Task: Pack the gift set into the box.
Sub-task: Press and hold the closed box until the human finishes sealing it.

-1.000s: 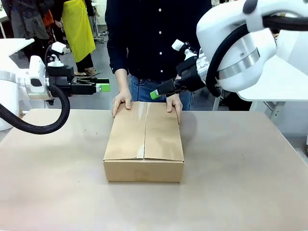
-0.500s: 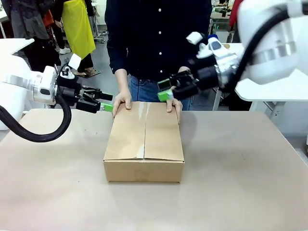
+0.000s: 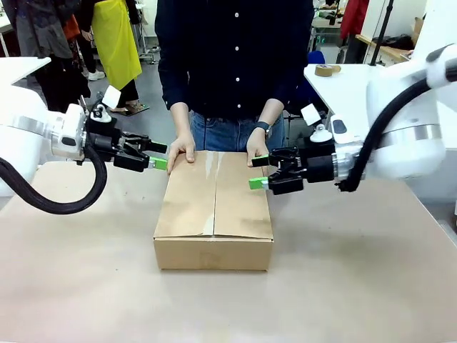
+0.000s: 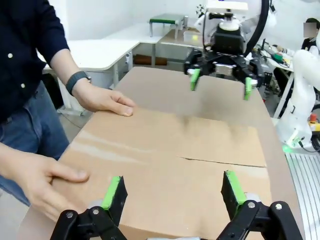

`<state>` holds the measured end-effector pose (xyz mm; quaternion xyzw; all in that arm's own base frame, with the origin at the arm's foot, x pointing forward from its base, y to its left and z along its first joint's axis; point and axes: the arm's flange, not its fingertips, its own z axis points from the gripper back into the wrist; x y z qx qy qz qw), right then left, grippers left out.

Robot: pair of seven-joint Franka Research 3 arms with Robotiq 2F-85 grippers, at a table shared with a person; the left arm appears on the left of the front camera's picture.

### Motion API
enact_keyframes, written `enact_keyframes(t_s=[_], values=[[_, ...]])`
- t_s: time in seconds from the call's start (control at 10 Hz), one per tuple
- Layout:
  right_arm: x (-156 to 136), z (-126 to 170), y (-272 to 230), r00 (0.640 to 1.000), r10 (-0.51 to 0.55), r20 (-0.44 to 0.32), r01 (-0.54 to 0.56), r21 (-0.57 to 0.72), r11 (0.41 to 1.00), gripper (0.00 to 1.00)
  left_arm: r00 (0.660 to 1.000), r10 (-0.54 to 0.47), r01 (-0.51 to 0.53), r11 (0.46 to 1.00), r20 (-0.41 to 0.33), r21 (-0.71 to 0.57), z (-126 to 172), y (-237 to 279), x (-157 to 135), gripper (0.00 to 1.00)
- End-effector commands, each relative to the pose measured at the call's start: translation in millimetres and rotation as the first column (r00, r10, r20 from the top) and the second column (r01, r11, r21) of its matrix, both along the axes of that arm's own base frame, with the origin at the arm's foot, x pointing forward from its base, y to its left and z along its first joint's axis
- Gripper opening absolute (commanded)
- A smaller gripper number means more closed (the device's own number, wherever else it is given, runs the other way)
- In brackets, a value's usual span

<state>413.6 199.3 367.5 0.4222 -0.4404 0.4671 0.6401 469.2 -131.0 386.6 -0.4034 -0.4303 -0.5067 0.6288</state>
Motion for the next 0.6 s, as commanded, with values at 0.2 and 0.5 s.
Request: enact_keyframes(t_s=[0.2,0.5], values=[[35,-21,32,0.998,-0.065,-0.009,0.065,-0.025,0.998,1.0,0.988,-0.109,0.11,0.994,0.11,-0.009,-36,-16,-10,1.0],[53,-43,40,0.999,0.036,0.015,-0.034,-0.063,0.997,1.0,0.987,-0.134,0.135,0.991,0.087,-0.01,-49,-30,-12,1.0]])
